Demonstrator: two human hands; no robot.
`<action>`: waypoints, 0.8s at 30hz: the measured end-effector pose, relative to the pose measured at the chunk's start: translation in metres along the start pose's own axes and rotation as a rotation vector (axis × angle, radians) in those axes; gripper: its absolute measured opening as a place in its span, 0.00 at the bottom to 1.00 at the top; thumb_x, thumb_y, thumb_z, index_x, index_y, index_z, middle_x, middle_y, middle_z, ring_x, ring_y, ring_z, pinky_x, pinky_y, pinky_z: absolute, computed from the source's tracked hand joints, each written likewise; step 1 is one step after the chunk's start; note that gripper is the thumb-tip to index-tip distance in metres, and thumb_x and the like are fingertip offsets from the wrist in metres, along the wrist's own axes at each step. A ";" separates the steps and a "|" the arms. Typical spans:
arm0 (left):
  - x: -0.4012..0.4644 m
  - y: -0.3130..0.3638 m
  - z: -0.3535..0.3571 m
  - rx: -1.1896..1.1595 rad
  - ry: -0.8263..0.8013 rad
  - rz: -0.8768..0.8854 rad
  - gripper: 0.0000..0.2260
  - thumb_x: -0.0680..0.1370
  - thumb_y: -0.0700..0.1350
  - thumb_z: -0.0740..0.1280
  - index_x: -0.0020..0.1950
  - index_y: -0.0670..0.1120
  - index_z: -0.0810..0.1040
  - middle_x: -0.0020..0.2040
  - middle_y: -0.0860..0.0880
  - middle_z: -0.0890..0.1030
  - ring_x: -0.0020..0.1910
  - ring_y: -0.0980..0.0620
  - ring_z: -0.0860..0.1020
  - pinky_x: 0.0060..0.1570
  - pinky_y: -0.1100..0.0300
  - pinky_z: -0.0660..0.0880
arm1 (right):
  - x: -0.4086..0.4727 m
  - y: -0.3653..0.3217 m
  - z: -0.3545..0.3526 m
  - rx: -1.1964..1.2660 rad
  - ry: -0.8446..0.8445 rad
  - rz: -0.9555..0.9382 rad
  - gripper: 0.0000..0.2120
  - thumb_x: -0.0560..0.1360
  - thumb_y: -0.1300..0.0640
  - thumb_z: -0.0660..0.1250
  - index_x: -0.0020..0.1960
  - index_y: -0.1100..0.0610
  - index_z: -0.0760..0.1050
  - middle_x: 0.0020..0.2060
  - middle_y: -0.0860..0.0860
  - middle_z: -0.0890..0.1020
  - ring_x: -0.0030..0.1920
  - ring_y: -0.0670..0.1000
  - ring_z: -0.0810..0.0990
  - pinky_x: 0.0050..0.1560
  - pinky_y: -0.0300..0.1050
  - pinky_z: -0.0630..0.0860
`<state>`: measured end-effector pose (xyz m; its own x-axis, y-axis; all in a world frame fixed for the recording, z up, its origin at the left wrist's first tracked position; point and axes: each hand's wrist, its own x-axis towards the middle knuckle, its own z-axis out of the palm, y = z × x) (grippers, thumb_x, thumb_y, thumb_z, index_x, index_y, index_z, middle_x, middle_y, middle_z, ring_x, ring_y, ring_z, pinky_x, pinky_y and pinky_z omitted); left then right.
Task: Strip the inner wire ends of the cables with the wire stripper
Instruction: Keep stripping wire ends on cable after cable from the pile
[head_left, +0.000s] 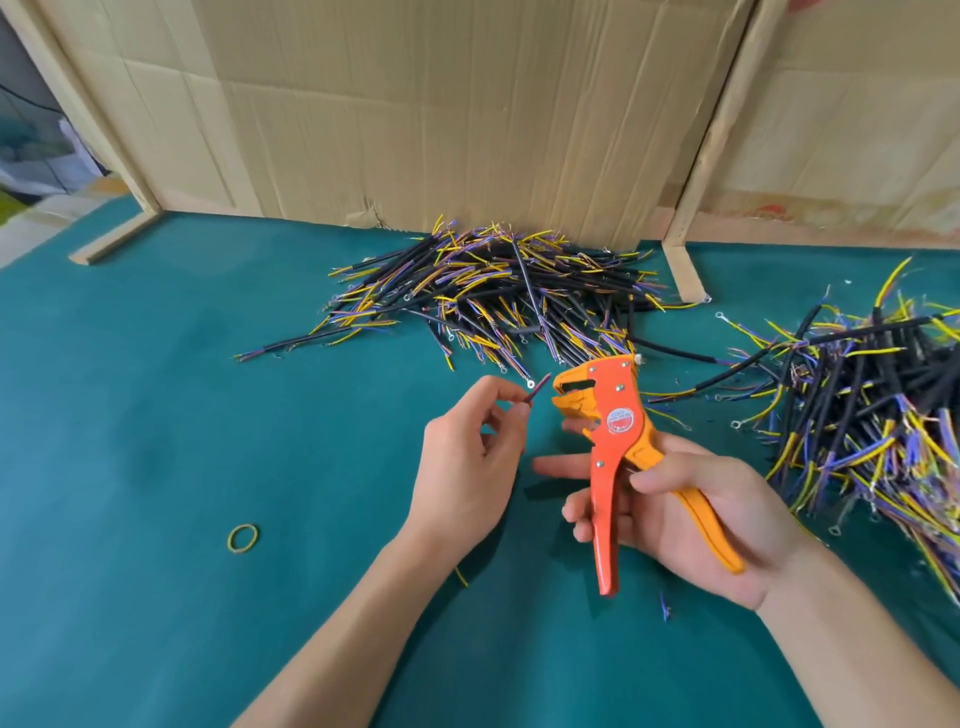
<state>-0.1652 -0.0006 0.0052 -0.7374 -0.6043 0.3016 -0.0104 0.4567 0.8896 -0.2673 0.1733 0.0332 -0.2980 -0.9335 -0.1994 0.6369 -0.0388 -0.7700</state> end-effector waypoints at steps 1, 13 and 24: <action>0.000 0.000 0.000 0.003 0.008 0.001 0.06 0.82 0.44 0.65 0.47 0.54 0.77 0.35 0.49 0.78 0.34 0.48 0.75 0.31 0.69 0.68 | 0.000 0.001 -0.001 0.016 0.010 -0.005 0.36 0.67 0.69 0.66 0.75 0.62 0.65 0.65 0.73 0.75 0.50 0.68 0.83 0.54 0.60 0.81; 0.000 0.002 -0.002 0.008 0.067 -0.023 0.05 0.80 0.43 0.70 0.45 0.51 0.81 0.34 0.56 0.84 0.26 0.59 0.72 0.31 0.71 0.66 | -0.001 0.004 0.002 -0.006 0.079 -0.021 0.26 0.72 0.68 0.66 0.70 0.61 0.76 0.63 0.71 0.78 0.52 0.68 0.83 0.53 0.65 0.80; 0.000 0.000 0.000 -0.009 0.141 -0.095 0.05 0.79 0.44 0.71 0.44 0.52 0.82 0.34 0.59 0.85 0.22 0.60 0.71 0.27 0.73 0.65 | 0.002 0.002 0.000 -0.013 0.074 -0.005 0.30 0.69 0.63 0.71 0.71 0.61 0.74 0.63 0.71 0.78 0.51 0.67 0.83 0.52 0.64 0.80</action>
<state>-0.1650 -0.0009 0.0049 -0.6313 -0.7305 0.2603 -0.0692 0.3874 0.9193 -0.2667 0.1713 0.0316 -0.3533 -0.9044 -0.2393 0.6264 -0.0388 -0.7785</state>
